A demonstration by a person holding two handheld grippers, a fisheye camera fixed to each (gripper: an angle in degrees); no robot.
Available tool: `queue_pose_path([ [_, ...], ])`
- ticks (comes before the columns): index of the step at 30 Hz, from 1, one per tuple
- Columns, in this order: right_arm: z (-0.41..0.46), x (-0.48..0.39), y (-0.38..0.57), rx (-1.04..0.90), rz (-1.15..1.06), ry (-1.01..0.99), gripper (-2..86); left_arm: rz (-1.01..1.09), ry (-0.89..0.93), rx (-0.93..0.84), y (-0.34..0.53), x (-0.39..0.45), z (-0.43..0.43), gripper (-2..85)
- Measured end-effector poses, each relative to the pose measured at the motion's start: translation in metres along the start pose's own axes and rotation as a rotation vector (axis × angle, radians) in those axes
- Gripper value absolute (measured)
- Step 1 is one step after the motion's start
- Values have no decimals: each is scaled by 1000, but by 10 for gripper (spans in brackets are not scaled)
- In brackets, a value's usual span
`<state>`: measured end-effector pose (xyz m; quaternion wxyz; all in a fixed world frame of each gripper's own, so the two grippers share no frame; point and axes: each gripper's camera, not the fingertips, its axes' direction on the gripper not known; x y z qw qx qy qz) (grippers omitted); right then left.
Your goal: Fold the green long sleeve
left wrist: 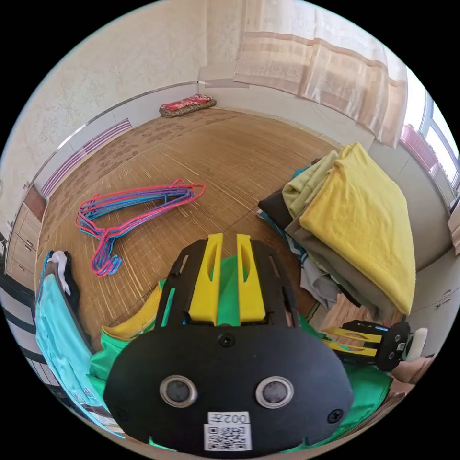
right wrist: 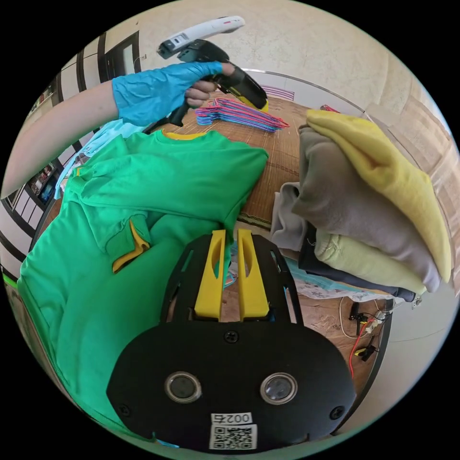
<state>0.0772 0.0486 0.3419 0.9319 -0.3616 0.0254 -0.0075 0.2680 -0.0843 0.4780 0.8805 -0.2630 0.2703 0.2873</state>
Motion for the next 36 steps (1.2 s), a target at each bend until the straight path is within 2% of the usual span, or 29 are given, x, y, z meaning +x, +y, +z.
queue_pose_path([
  [5,-20,-8,-22,18,-30,39,54,-51,-121,58,45,-43,-59,46],
  [9,-31,-22,-50,43,-91,7,53,-137,-220,23,88,-90,-82,48],
  [14,-37,-53,-122,117,-208,-116,56,-334,-331,-27,161,-170,-108,39],
  [18,-30,-84,-183,156,-334,-135,61,-468,-382,-56,208,-217,-120,29],
  [21,-14,-106,-237,191,-399,-149,66,-502,-351,-75,239,-244,-122,27],
  [25,26,-126,-318,163,-353,-251,86,-518,-366,-109,265,-269,-119,33],
  [29,74,-144,-386,80,-327,-281,102,-523,-265,-84,282,-290,-119,39],
  [36,134,-157,-454,-50,-251,-322,107,-497,-122,-46,294,-318,-123,39],
])
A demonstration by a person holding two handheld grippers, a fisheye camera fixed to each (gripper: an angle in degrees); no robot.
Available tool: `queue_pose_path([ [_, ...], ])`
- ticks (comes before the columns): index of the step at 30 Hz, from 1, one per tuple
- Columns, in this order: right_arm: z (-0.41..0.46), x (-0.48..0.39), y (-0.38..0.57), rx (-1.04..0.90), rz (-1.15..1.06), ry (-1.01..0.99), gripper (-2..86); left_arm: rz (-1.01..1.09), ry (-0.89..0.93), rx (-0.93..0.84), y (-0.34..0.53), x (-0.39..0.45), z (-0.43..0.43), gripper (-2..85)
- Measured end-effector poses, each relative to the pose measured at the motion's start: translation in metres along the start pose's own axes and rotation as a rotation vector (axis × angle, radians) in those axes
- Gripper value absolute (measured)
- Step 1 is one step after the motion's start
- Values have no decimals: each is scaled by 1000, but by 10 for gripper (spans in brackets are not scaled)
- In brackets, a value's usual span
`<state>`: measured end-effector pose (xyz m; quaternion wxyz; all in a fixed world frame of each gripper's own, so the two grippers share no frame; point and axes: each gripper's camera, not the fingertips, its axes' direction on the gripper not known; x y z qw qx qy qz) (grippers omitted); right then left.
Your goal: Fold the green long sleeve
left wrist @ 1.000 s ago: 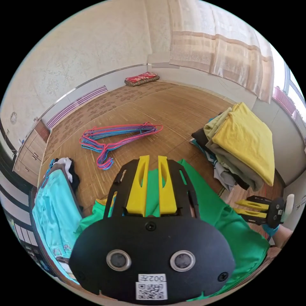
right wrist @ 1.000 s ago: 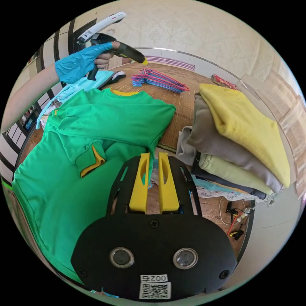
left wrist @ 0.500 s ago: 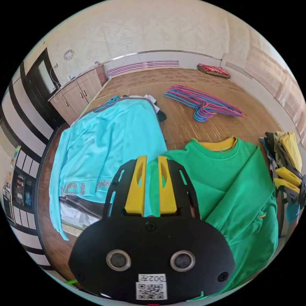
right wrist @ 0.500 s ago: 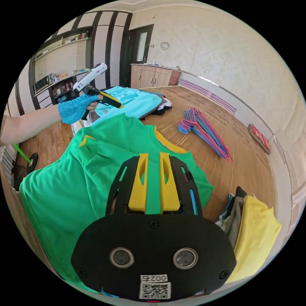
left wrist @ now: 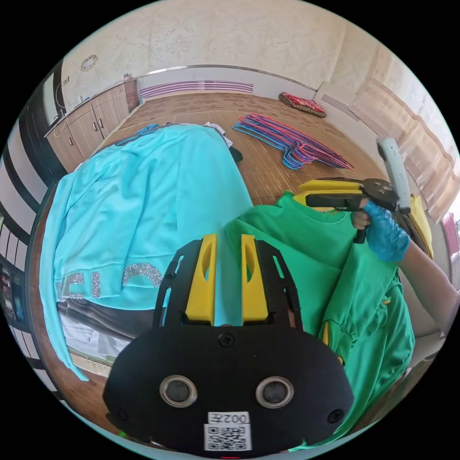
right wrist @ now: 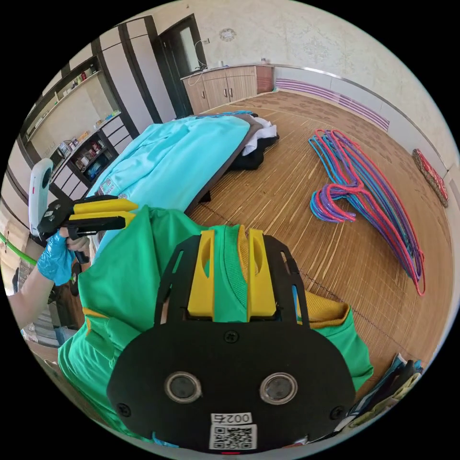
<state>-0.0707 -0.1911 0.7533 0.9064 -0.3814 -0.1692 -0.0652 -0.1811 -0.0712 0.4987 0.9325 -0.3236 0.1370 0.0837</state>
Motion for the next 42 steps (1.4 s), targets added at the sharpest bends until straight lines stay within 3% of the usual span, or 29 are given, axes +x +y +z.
queue_pose_path([
  [8,20,4,-47,-70,-3,-16,81,0,126,-16,-8,-36,-10,38],
  [14,15,-7,-62,-43,-48,51,65,-25,171,74,-3,-57,-24,49],
  [20,13,-16,-74,-39,-58,87,60,0,60,-61,2,-57,4,51],
  [28,-10,-23,-73,88,-78,174,0,48,4,18,17,-56,-10,23],
  [42,-13,-32,-71,28,-53,127,15,-33,43,16,31,-80,-20,40],
])
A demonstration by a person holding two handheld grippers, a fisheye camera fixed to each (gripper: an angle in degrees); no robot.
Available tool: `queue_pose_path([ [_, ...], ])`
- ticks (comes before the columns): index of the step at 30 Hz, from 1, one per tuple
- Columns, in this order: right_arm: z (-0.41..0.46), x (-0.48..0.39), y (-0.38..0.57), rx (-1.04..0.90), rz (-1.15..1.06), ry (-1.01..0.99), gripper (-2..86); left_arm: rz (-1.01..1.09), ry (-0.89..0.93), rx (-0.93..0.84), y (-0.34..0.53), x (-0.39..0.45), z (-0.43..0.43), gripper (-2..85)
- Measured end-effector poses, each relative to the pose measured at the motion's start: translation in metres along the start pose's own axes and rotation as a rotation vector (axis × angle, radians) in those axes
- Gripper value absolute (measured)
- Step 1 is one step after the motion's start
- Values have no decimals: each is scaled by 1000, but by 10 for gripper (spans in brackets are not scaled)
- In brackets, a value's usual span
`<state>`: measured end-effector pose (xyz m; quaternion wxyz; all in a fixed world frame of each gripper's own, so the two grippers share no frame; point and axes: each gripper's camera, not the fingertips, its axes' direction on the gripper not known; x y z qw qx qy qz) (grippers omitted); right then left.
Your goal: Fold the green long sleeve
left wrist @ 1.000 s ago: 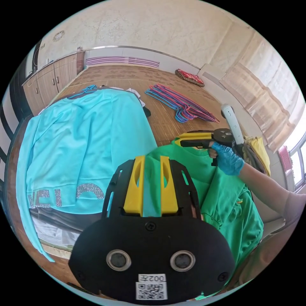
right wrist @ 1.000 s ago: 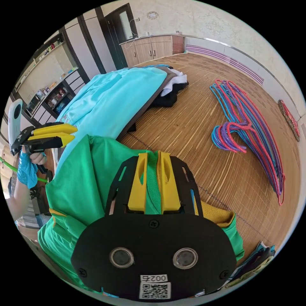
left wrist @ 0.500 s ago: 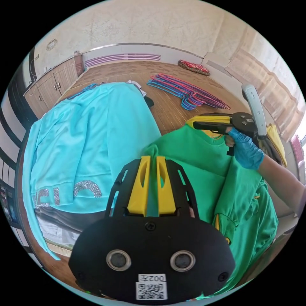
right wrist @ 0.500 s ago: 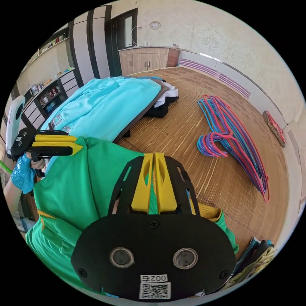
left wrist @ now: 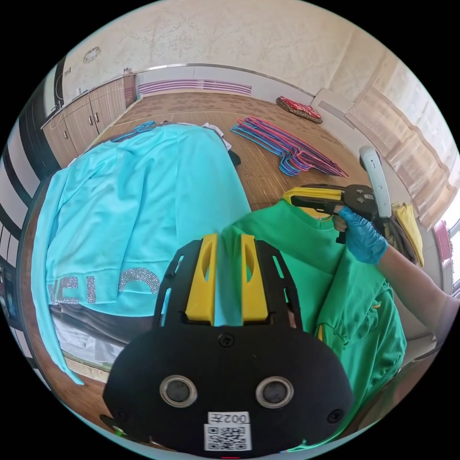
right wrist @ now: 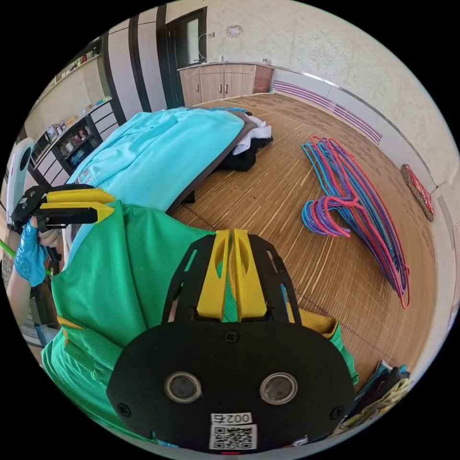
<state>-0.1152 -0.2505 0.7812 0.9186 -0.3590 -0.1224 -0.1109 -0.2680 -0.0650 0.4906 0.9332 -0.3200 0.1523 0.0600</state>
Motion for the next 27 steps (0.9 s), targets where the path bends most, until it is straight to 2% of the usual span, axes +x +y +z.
queue_pose_path([
  [5,-9,-4,12,-7,25,-85,71,-11,-8,-8,3,0,3,38],
  [11,-8,-24,27,-40,-32,-17,40,-25,-45,-50,12,7,17,-1],
  [14,-12,-34,36,-42,-50,48,33,3,-123,-36,21,16,16,-8],
  [20,-28,-35,57,-56,-21,-16,50,-12,-122,-46,37,22,21,-10],
  [27,-103,-11,127,93,91,-32,73,-8,-116,-40,58,33,10,-8],
])
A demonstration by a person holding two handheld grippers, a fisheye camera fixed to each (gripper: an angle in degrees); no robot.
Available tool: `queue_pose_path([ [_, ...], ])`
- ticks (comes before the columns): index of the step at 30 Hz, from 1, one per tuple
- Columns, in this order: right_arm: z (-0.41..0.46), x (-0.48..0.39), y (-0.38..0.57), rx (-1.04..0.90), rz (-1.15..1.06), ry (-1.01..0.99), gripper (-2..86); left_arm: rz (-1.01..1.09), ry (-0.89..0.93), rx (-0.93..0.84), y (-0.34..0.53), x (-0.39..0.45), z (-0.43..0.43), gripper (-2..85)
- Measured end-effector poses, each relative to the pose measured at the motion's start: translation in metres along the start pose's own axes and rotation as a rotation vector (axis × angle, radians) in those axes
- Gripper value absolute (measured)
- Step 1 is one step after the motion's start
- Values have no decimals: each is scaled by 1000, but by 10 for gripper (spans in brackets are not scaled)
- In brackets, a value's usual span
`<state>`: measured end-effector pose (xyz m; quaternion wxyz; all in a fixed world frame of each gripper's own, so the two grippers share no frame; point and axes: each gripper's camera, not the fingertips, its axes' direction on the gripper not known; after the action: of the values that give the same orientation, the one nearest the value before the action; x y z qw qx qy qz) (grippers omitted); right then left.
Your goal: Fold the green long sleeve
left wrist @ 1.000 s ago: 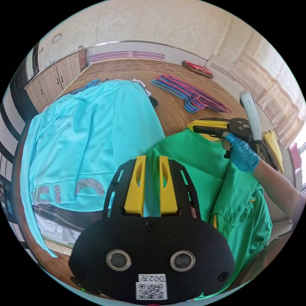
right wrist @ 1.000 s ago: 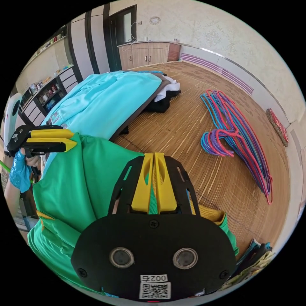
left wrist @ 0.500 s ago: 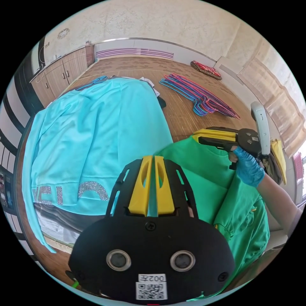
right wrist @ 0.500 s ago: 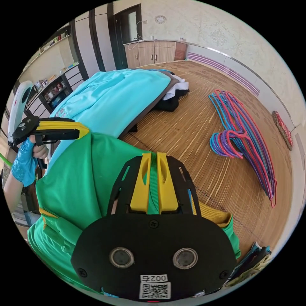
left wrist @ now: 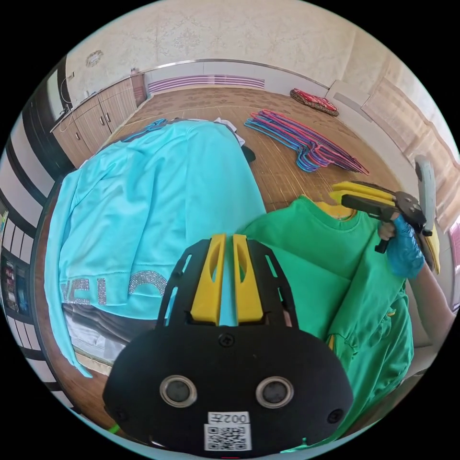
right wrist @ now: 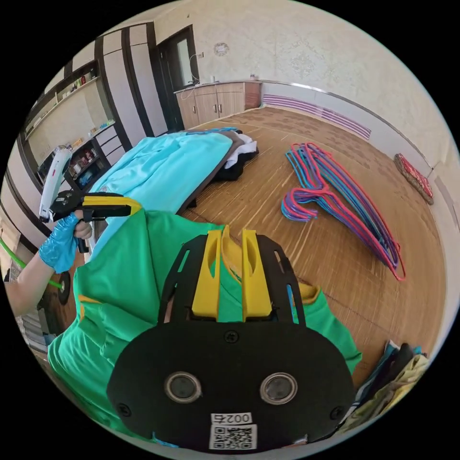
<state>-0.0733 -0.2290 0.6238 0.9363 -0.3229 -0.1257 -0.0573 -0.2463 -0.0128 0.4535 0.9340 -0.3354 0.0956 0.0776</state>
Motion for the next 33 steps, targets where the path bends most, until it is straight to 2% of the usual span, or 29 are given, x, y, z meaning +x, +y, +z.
queue_pose_path([
  [4,-59,17,62,19,46,94,69,-5,2,52,23,6,-27,3],
  [8,-115,1,129,-25,-41,215,63,38,-9,66,57,20,-59,9],
  [12,-162,-17,186,-55,-74,223,62,99,-36,45,100,42,-86,11],
  [16,-208,-42,246,-106,-111,164,63,145,-59,16,159,70,-114,13],
  [26,-281,-122,353,-98,-221,-39,70,198,-38,-110,303,132,-137,16],
  [30,-292,-156,371,-73,-254,-95,70,158,18,-112,339,150,-143,13],
  [33,-296,-177,377,-5,-157,-181,65,43,3,-66,360,166,-148,2],
])
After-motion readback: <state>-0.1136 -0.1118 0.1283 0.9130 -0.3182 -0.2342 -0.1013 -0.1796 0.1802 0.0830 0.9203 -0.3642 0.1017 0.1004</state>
